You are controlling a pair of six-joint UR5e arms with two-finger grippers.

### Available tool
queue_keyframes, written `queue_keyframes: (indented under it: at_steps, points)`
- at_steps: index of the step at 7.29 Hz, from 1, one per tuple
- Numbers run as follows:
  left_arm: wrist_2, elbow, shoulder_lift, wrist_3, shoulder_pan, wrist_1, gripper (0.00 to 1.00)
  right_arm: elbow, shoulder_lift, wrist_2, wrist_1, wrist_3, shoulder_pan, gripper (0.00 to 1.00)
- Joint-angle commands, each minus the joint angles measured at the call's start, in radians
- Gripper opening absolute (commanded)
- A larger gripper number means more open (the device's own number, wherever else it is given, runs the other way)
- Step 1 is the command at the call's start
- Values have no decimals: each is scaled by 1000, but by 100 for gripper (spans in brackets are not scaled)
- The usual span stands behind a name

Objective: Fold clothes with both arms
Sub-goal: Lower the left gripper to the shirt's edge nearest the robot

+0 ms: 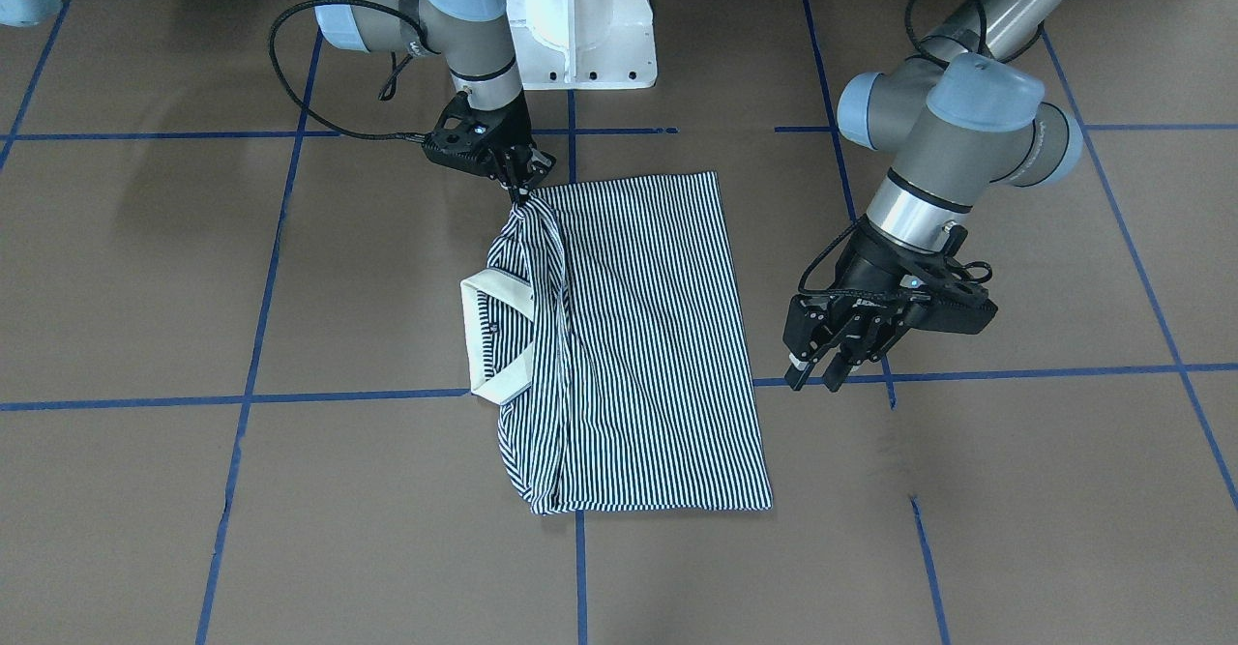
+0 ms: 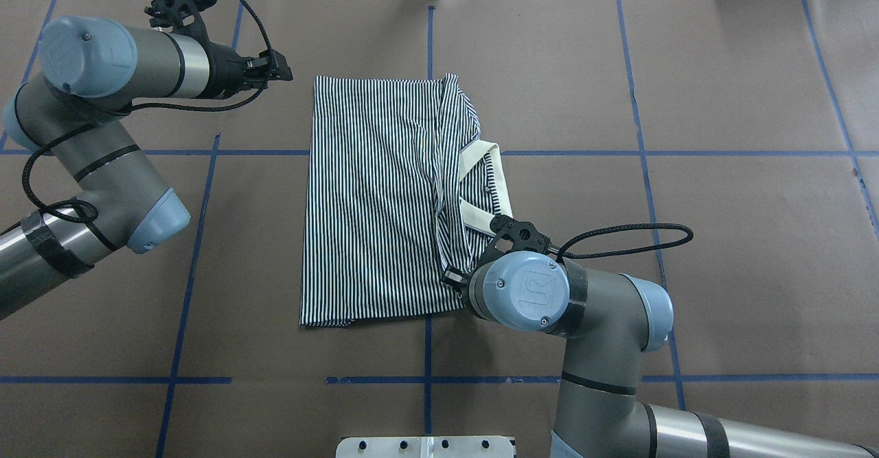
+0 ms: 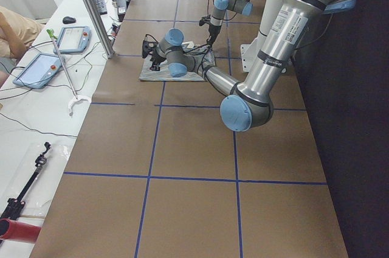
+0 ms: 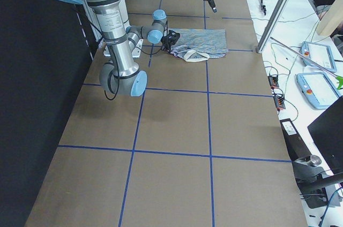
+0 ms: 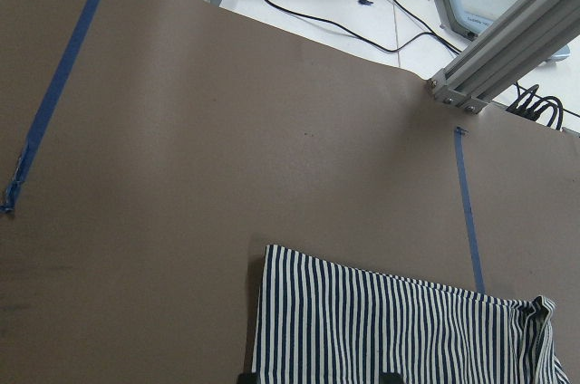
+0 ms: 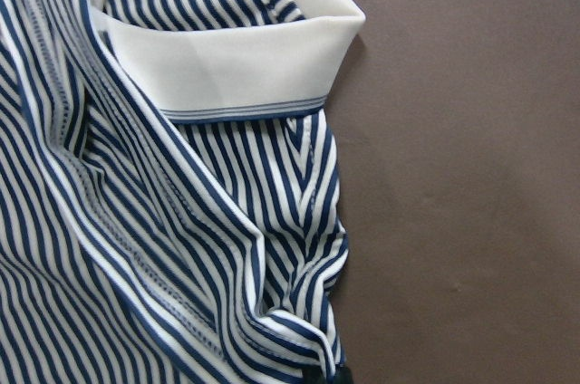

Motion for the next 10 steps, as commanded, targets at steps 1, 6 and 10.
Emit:
queue_keyframes:
  at_steps: [1,6,10]
  points:
    - [0,-6,1,0,0,1,54,29,-8,9,-2,0,6,0]
    - [-79,-141,108,-197,35,-8,54,98,-44,11,-2,6,-16,0]
    - [199,-380,286,-560,445,33,58,128,-72,11,-2,7,-27,0]
